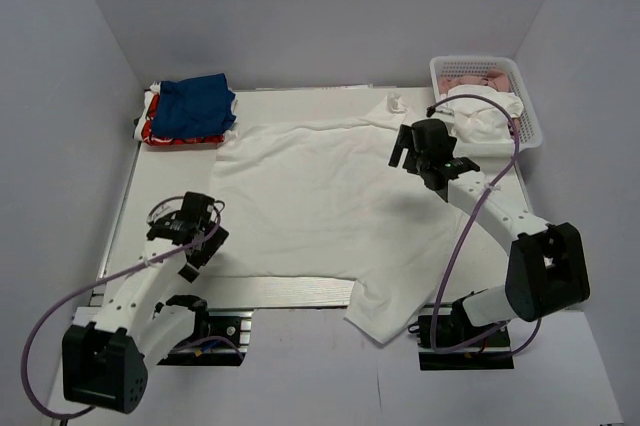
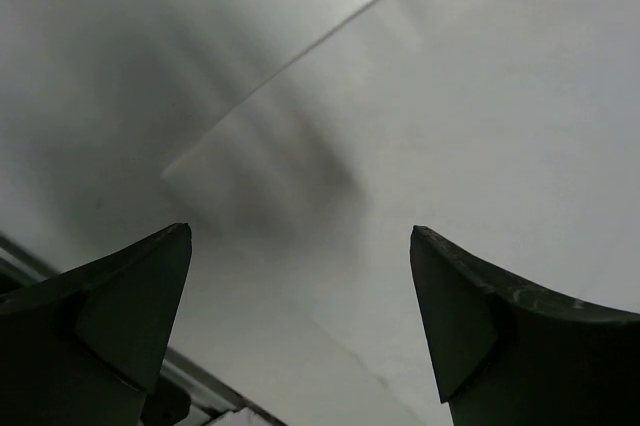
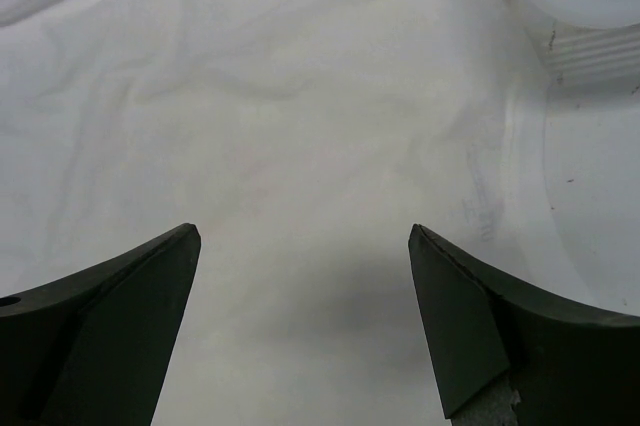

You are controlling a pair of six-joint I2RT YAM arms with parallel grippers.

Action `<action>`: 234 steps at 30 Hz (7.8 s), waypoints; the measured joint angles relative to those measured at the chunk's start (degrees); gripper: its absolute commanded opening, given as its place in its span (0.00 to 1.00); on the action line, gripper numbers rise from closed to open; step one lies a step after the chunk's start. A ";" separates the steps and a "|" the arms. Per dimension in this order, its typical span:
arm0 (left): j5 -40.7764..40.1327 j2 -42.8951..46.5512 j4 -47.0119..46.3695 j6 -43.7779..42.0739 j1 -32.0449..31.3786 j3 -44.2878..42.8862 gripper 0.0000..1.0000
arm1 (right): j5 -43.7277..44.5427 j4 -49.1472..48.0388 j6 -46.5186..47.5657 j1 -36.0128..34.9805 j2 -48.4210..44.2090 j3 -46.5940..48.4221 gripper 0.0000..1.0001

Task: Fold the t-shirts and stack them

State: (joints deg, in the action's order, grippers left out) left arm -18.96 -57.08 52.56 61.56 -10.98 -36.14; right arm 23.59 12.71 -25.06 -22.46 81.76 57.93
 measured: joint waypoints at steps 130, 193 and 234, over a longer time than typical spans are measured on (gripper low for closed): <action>2.12 -40.28 -24.11 -5.11 4.17 -22.73 0.99 | -24.20 -12.20 4.76 -3.85 23.17 3.58 0.90; 0.26 -39.45 -24.15 -8.37 3.96 -20.28 0.99 | -4.96 -8.09 6.01 2.82 13.35 6.12 0.90; 3.08 -14.23 -21.42 -10.21 4.15 -13.49 0.99 | -3.80 5.68 -10.23 -3.87 -23.15 -17.66 0.90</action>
State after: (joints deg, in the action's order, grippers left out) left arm -15.88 -71.31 31.14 51.35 -6.83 -49.63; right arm 19.79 18.39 -35.29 -26.33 58.61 40.27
